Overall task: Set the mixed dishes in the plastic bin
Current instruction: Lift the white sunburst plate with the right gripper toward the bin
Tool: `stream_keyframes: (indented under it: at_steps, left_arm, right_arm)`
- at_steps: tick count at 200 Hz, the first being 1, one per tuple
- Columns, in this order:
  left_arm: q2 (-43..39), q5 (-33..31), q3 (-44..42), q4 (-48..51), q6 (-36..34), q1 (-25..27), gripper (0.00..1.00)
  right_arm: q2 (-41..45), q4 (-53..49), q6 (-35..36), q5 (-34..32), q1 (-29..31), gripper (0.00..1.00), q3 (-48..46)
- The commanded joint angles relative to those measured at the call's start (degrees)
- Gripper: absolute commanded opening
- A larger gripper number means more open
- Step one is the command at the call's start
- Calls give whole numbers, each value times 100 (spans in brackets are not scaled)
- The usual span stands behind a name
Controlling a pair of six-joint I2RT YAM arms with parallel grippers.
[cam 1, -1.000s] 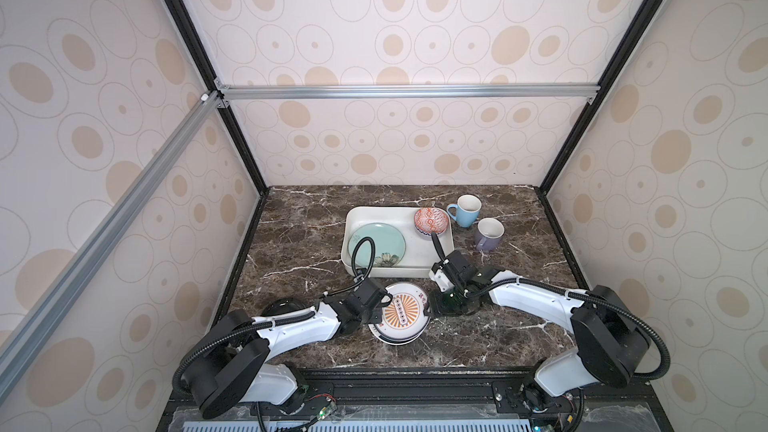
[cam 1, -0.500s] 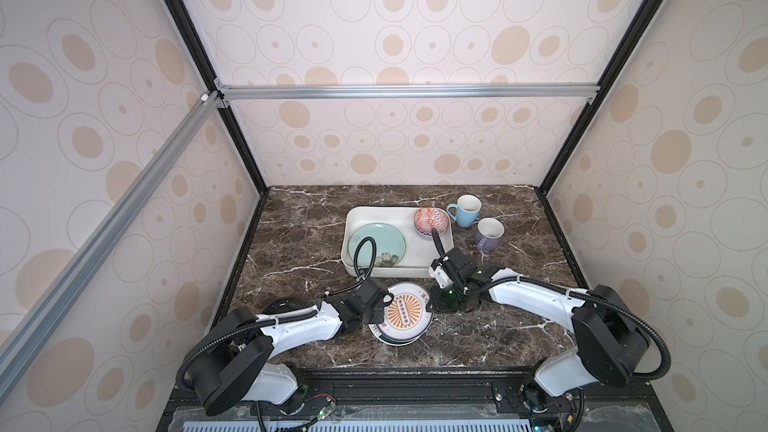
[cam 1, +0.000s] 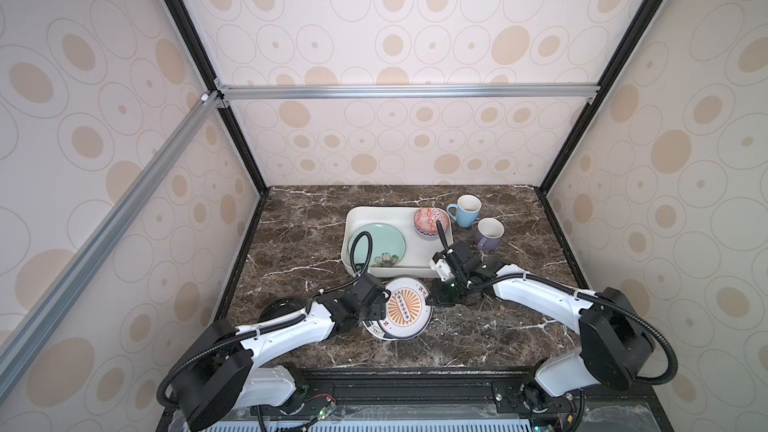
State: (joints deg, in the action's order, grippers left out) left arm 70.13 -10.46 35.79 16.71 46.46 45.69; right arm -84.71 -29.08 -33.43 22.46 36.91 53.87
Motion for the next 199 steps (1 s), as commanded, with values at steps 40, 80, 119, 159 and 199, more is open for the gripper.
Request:
stream_keyframes:
  at_steps: [40,80,119,159,199]
  left_arm:
    - [-1121,-347,568,956,-336,-427,87]
    - [-1628,222,575,961,-661,-1109,99]
    - [-1441,489,1062,1067,-1149,-1686,99]
    - [-901,814,1383,885,-1460,-2131,99]
    - [-471,1154,1590,761,-1628,-2444,99]
  right_arm:
    - [296,-527,47,189,-76,6,767]
    - [-336,-801,177,180,-121,6,1824]
    - [-1371,-1050,307,238,-416,6,3266]
    - [-2785,-1386,385,290,-679,6,5034]
    - [-4055,-1868,469,402,-802,6,6541]
